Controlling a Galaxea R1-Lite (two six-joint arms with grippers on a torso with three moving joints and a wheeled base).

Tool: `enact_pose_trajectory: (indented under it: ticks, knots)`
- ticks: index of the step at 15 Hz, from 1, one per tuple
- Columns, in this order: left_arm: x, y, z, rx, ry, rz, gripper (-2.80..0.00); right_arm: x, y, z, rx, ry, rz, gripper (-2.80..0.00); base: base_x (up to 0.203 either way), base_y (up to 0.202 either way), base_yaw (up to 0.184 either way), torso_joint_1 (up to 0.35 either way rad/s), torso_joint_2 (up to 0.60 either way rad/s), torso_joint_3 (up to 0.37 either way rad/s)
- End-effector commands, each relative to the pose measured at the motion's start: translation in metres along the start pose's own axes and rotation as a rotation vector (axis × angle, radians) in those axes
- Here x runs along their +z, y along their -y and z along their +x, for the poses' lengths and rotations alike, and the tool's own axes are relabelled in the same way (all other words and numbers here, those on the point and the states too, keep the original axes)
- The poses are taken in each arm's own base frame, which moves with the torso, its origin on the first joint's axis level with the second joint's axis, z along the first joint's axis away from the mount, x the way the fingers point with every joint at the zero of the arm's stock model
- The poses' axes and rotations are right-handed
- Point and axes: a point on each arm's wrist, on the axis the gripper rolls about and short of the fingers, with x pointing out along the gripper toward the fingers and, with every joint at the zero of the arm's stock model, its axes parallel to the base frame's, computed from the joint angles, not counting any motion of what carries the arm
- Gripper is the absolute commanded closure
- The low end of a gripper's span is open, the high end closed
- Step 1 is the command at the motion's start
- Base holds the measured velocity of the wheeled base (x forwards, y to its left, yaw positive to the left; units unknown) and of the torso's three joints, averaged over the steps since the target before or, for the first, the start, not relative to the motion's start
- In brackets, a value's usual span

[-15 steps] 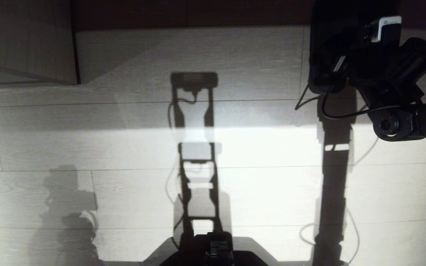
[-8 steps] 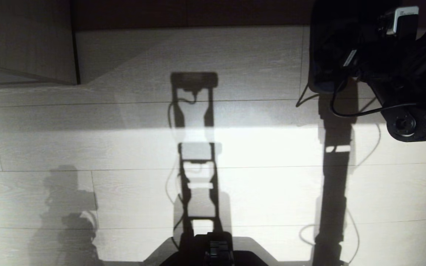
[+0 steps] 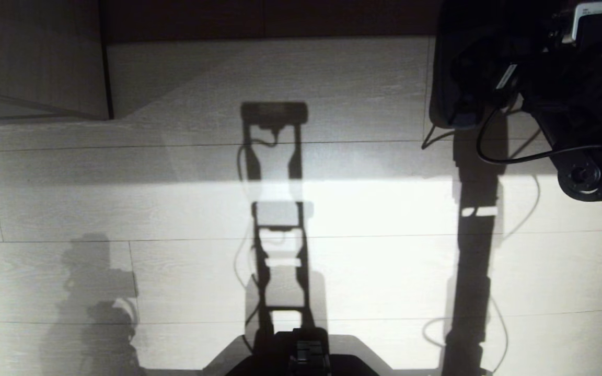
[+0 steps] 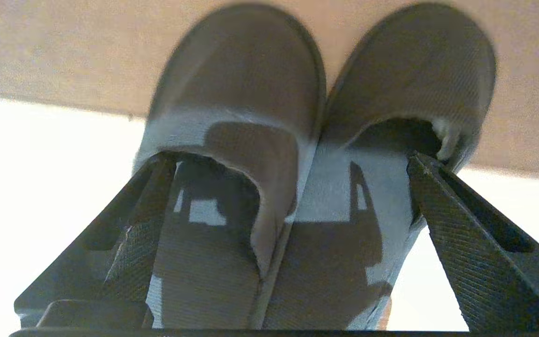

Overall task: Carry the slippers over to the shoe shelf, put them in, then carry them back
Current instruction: Pick up the slippers on the floor

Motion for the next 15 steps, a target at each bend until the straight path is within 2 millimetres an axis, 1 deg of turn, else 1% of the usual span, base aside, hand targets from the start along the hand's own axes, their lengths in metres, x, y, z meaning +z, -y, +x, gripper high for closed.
enact_pose_trajectory:
  ticks: [1, 5, 9, 10, 11, 15]
  knots:
    - [0.000, 0.000, 0.000, 0.001, 0.001, 0.000, 0.00, -0.016, -0.002, 0.003, 0.000, -0.008, -0.008, -2.80, 0.000, 0.000, 0.000, 0.000, 0.00, 0.000]
    - [0.000, 0.000, 0.000, 0.001, -0.001, 0.000, 0.00, -0.024, -0.004, 0.007, 0.026, 0.020, -0.070, -2.80, 0.000, 0.000, 0.000, 0.000, 0.00, 0.000]
    - [0.000, 0.000, 0.000, 0.001, 0.001, 0.000, 0.00, -0.024, -0.004, 0.007, 0.029, 0.018, -0.075, -2.80, 0.000, 0.000, 0.000, 0.000, 0.00, 0.000]
    - [0.000, 0.000, 0.000, 0.001, 0.000, 0.000, 0.00, -0.035, -0.008, 0.008, 0.042, 0.000, -0.120, -2.80, 0.000, 0.000, 0.000, 0.000, 0.00, 0.000]
    - [0.000, 0.000, 0.000, 0.001, 0.001, 0.000, 0.00, -0.039, -0.010, 0.010, 0.052, -0.004, -0.151, -2.80, 0.000, 0.000, 0.000, 0.000, 0.00, 0.000]
    - [0.000, 0.000, 0.000, 0.002, 0.001, 0.000, 0.00, -0.043, -0.013, 0.014, 0.052, 0.006, -0.168, -2.80, 0.000, 0.000, 0.000, 0.000, 0.00, 0.000]
